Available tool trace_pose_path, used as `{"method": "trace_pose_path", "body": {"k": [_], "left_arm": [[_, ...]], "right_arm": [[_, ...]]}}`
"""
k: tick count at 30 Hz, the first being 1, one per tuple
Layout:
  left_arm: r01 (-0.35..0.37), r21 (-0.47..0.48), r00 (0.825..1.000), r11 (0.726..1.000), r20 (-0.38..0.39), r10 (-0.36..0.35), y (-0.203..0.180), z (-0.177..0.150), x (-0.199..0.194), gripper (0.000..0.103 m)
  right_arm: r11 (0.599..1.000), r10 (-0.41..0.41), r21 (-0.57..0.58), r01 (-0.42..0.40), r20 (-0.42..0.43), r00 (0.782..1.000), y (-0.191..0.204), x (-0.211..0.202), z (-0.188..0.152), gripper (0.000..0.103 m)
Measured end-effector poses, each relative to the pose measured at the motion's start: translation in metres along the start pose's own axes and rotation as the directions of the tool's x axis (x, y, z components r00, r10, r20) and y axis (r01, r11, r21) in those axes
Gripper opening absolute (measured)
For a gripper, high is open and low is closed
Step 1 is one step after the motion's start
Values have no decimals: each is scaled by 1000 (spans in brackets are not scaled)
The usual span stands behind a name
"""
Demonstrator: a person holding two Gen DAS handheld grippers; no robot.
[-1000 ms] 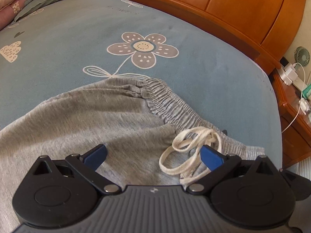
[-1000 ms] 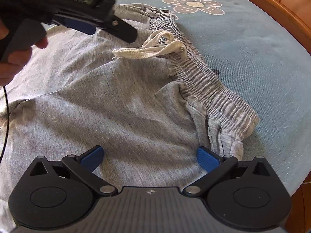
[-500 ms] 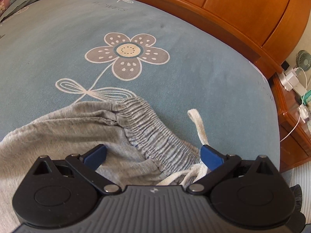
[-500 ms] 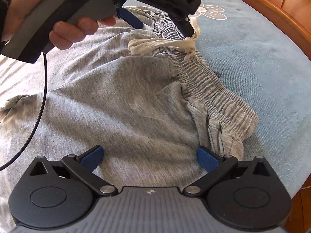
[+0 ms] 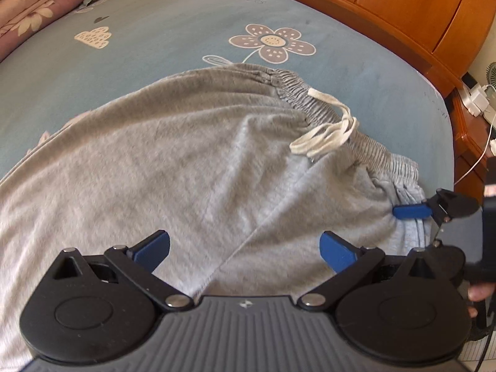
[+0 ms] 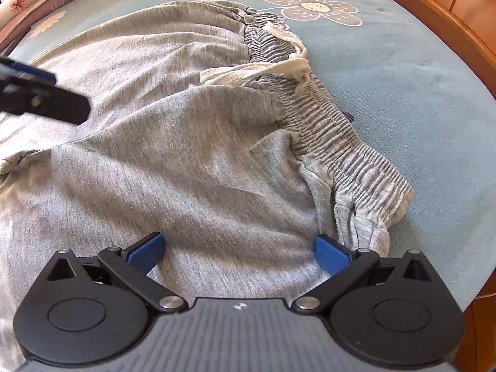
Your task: Fold clothes
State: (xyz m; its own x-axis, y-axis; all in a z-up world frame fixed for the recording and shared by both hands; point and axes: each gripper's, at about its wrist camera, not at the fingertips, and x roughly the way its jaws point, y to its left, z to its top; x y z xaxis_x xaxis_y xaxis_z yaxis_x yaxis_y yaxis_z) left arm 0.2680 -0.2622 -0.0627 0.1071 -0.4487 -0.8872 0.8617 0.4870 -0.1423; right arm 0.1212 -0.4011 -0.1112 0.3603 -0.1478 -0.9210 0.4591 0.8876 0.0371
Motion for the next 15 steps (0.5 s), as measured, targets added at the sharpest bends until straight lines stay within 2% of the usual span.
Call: {"method": "trace_pose_path", "body": {"k": [4,9,11,13,15], "left_arm": [[-39,-48,999,998,-1,39,-8,-38,-22,102],[-101,-51,995,994,-28,99,-22,-94,-34,102],[-90,-68,996,994,-21,89,-24,-117,-38,102],[-76,-85,997,994,-13,75,-24,-140,-41,102],[-101,-80,995,992,-27,99,-25,-163,-42,102]], "right_arm": [[1000,-1,-8,1,6,1000,-2,-2,-1,103],[1000,-5,-29,5,0,1000,8,6,2,103],[999,12,-38,-11,23,1000,12,0,6,103],[995,44,-92,-36,88,995,22,-18,3,103],[981,83,-185,-63,103,991,42,-24,-4,103]]}}
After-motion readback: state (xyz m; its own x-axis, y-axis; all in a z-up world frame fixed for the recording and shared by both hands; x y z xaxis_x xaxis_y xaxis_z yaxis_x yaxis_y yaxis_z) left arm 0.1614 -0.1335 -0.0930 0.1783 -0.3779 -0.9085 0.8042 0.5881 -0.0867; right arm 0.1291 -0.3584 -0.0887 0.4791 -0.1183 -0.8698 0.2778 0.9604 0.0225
